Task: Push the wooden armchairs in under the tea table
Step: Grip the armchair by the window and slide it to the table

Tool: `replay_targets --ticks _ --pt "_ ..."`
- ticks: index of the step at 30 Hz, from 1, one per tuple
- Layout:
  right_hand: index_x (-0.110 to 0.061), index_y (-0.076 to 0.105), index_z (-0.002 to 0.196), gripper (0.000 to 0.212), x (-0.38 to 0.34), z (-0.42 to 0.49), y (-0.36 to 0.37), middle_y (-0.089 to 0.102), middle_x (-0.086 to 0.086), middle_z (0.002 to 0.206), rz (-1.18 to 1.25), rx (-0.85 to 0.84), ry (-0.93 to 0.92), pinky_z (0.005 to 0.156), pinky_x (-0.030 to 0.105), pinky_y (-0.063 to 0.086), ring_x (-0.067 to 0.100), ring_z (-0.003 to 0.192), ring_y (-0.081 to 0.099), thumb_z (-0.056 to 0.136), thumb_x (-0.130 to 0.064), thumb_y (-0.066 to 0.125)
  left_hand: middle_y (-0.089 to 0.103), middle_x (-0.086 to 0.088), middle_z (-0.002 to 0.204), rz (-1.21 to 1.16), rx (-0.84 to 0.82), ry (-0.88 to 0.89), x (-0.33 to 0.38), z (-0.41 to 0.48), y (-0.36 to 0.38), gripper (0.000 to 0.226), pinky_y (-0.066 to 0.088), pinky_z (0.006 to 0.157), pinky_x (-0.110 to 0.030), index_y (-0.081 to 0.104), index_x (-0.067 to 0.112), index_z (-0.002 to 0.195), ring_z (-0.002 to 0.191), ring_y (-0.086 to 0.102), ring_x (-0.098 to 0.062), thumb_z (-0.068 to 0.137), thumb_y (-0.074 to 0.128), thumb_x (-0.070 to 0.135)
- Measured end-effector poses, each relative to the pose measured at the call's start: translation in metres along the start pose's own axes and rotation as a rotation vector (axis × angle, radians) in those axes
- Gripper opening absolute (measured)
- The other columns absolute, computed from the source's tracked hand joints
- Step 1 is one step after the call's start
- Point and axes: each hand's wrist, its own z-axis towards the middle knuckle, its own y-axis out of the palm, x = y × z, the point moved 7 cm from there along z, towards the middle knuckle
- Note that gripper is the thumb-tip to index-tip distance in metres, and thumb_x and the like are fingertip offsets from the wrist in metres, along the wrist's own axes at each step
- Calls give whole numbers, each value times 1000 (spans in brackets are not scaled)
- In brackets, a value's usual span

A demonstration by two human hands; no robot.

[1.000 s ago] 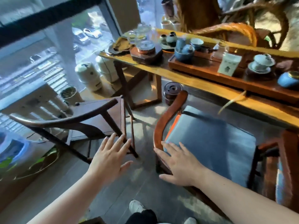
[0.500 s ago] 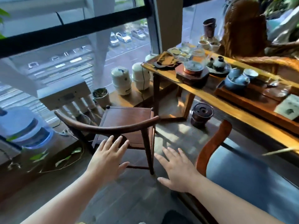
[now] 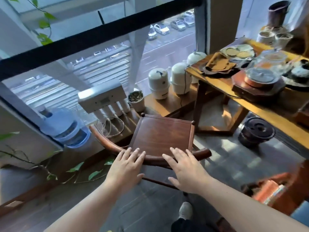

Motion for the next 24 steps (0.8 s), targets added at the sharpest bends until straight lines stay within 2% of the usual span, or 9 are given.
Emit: replay_targets --ticks 4,7,11,14,17,20,22,24 --pt "-27 4 152 79 5 30 17 9 16 162 -1 -112 -26 118 52 6 29 147 9 92 -50 51 23 -9 156 23 -55 -35 -21 15 18 83 17 113 -47 12 22 149 141 17 -34 86 50 58" --pt "-27 3 152 81 7 48 27 10 16 162 5 -188 -65 117 51 11 30 146 12 92 -51 51 25 -10 156 15 -88 -44 -34 25 27 83 17 113 -49 13 22 149 141 18 -35 85 52 58" --pt "-24 1 152 85 8 57 38 19 15 160 63 -237 -70 113 46 26 30 141 25 89 -52 52 26 -13 155 20 -124 -28 -49 31 37 80 16 113 -51 13 22 149 140 19 -38 86 52 53" --pt "-23 4 152 84 8 64 42 39 11 149 56 -230 -65 97 45 44 32 125 47 88 -53 51 22 -11 156 27 -157 -25 -63 36 46 81 12 114 -50 6 24 149 141 15 -36 87 48 54" --pt "-24 5 150 84 9 72 40 59 3 124 78 -196 -15 76 41 48 28 102 60 86 -51 51 24 -9 156 18 -183 -19 -76 42 53 79 12 115 -49 6 24 149 141 15 -33 88 48 52" --pt "-22 21 144 74 10 81 38 65 2 109 100 -250 45 66 38 43 30 92 63 82 -46 54 31 -7 152 15 -214 38 -93 52 62 79 13 114 -49 11 22 149 139 21 -29 87 54 46" --pt "-21 38 127 55 7 85 38 66 2 101 77 -305 71 63 37 45 31 87 64 81 -44 56 39 -5 148 25 -218 98 -104 62 68 82 17 113 -48 16 18 149 135 30 -28 83 57 44" --pt "-18 45 115 43 3 90 38 66 4 98 39 -375 107 64 36 46 31 86 63 82 -42 58 48 -1 139 33 -231 173 -113 71 74 82 23 111 -46 20 17 147 126 42 -26 79 58 44"
